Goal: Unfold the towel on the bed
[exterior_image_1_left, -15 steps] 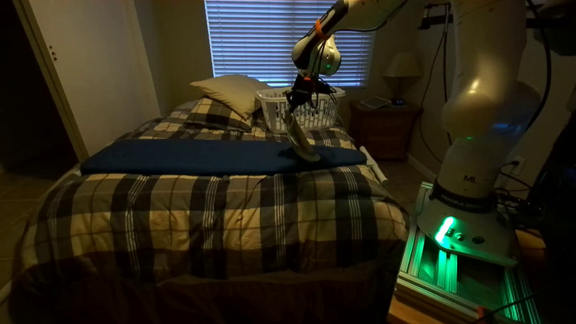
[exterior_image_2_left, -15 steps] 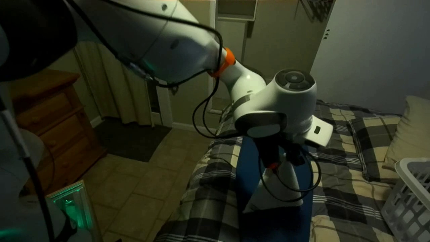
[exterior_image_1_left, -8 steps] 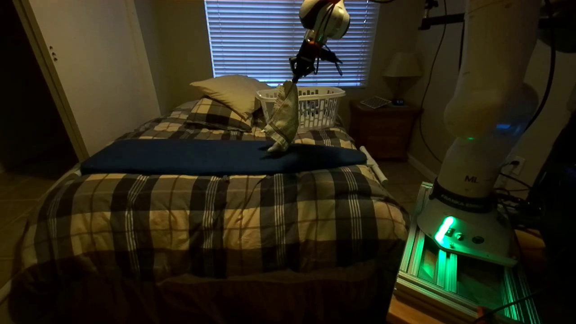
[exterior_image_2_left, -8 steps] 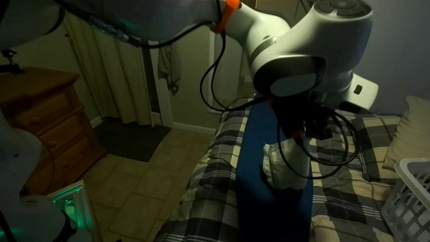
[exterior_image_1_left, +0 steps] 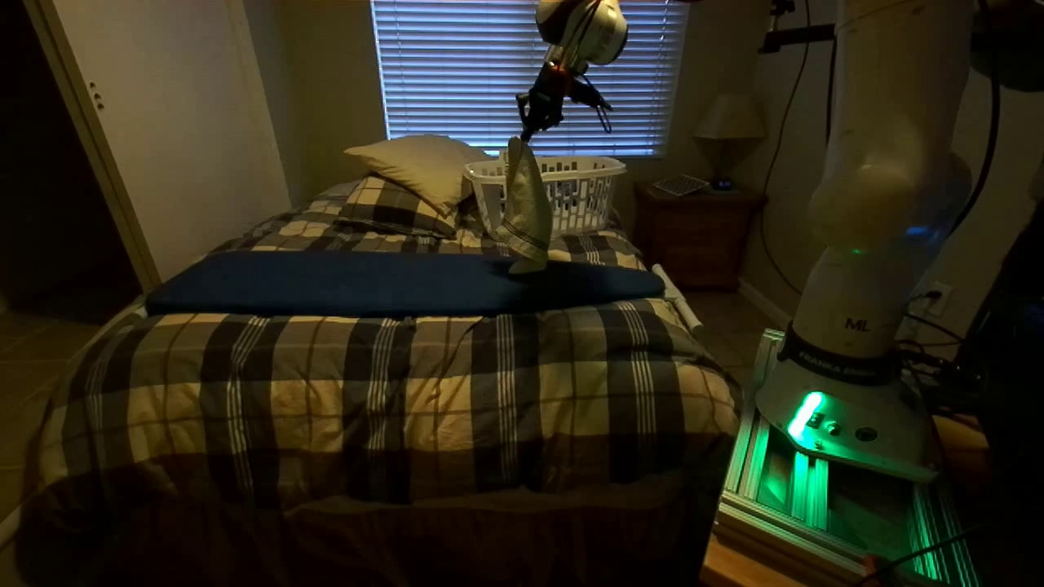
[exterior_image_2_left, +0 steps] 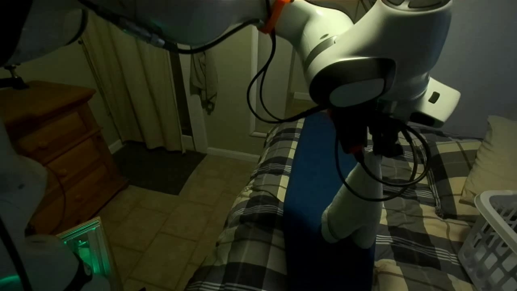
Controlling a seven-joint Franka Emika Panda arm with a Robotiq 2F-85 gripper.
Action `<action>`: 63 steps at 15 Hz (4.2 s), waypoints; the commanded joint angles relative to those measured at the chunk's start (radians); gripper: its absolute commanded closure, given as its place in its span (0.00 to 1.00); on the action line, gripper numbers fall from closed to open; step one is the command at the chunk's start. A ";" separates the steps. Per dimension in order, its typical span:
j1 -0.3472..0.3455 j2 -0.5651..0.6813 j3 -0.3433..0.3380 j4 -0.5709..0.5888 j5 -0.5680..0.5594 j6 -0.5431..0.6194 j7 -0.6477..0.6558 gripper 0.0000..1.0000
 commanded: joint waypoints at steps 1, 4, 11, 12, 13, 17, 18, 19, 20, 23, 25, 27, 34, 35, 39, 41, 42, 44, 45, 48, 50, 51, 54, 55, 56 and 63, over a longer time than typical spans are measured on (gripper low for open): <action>0.015 0.071 0.002 0.099 0.078 0.062 0.002 0.95; 0.003 0.082 0.025 0.111 0.138 0.152 -0.033 0.95; 0.021 0.045 -0.062 -0.030 0.014 0.204 0.037 0.95; 0.027 0.052 -0.097 -0.045 -0.036 0.220 0.074 0.95; 0.034 0.064 -0.134 -0.050 -0.095 0.225 0.119 0.95; 0.035 0.086 -0.223 -0.067 -0.254 0.064 0.234 0.95; 0.032 0.084 -0.231 -0.077 -0.273 0.020 0.249 0.95; 0.033 0.084 -0.237 -0.085 -0.290 -0.036 0.264 0.95; 0.036 0.086 -0.242 -0.092 -0.304 -0.078 0.285 0.95; 0.041 0.077 -0.243 -0.116 -0.338 -0.210 0.321 0.94; 0.054 0.082 -0.254 -0.133 -0.399 -0.229 0.345 0.93; 0.066 0.098 -0.271 -0.136 -0.463 -0.203 0.386 0.68; 0.055 0.120 -0.259 -0.158 -0.497 -0.040 0.354 0.23; 0.051 0.114 -0.247 -0.184 -0.487 -0.038 0.321 0.17; 0.044 0.120 -0.213 -0.267 -0.479 -0.010 0.203 0.00; 0.054 0.137 -0.212 -0.305 -0.508 0.048 0.171 0.00; 0.054 0.148 -0.208 -0.321 -0.510 0.084 0.152 0.00; 0.047 0.170 -0.194 -0.351 -0.500 0.144 0.096 0.00; 0.045 0.181 -0.189 -0.364 -0.496 0.172 0.077 0.00; 0.037 0.226 -0.177 -0.388 -0.491 0.267 0.025 0.00; 0.034 0.259 -0.174 -0.391 -0.490 0.312 0.005 0.10; 0.030 0.274 -0.170 -0.387 -0.488 0.324 -0.006 0.26; 0.012 0.313 -0.156 -0.380 -0.483 0.361 -0.046 0.48; 0.008 0.324 -0.155 -0.379 -0.486 0.369 -0.056 0.27; 0.004 0.335 -0.153 -0.376 -0.487 0.379 -0.064 0.12; -0.016 0.382 -0.145 -0.365 -0.496 0.448 -0.126 0.61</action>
